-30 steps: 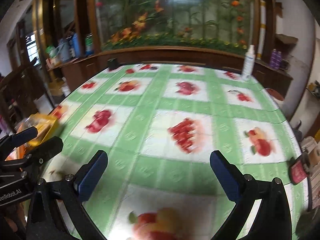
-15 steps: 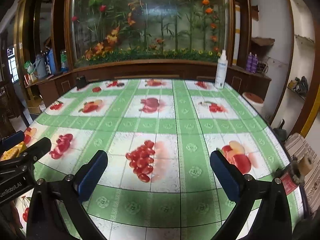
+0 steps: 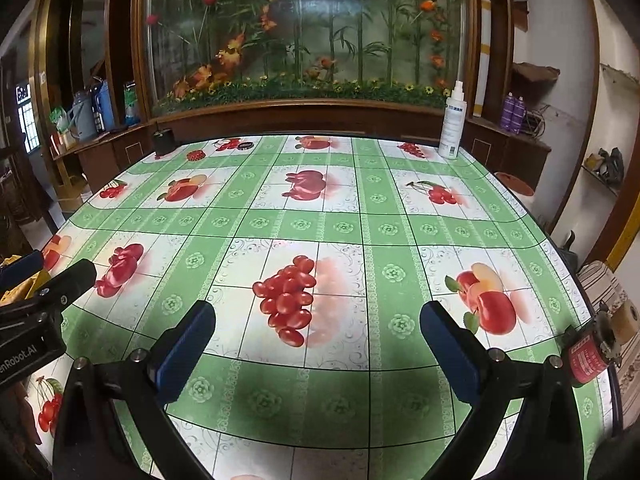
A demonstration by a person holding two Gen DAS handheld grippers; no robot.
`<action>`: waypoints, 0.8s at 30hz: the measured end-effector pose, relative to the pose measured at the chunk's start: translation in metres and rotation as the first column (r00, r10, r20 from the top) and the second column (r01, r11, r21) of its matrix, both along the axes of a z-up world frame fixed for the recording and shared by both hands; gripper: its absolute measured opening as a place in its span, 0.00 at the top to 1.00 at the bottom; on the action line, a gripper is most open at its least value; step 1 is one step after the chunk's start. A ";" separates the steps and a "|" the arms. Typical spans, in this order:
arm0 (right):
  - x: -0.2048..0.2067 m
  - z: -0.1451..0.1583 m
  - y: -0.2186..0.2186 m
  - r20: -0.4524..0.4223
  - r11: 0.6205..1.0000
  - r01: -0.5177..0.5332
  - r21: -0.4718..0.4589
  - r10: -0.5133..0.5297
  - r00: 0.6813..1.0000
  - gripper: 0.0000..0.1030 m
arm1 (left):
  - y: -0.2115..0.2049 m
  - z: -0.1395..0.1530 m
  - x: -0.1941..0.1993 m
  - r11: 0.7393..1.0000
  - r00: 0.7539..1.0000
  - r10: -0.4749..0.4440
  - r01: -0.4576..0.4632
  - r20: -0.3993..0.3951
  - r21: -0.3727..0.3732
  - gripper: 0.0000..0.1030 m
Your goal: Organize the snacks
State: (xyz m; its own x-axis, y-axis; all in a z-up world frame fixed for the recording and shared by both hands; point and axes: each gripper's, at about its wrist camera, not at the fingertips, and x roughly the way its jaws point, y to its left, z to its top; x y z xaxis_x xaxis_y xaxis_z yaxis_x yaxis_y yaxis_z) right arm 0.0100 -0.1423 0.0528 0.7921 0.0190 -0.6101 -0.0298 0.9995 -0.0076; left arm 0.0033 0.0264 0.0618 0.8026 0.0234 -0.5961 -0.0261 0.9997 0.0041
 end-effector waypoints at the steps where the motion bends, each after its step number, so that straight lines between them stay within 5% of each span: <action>1: 0.000 0.000 0.000 -0.001 1.000 0.000 -0.003 0.000 1.000 0.01 | 0.001 0.000 0.000 1.000 1.000 0.004 -0.004 0.001 0.001 0.11; 24: 0.000 -0.003 0.003 -0.017 1.000 -0.017 0.003 0.017 1.000 0.01 | -0.001 -0.002 -0.002 1.000 1.000 -0.012 0.011 0.026 0.010 0.09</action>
State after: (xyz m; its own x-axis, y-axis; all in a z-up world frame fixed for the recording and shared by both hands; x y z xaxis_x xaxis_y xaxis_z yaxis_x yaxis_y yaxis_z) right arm 0.0101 -0.1396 0.0497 0.7811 0.0346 -0.6235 -0.0472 0.9989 -0.0037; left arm 0.0009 0.0252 0.0596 0.8180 0.0198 -0.5749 -0.0149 0.9998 0.0133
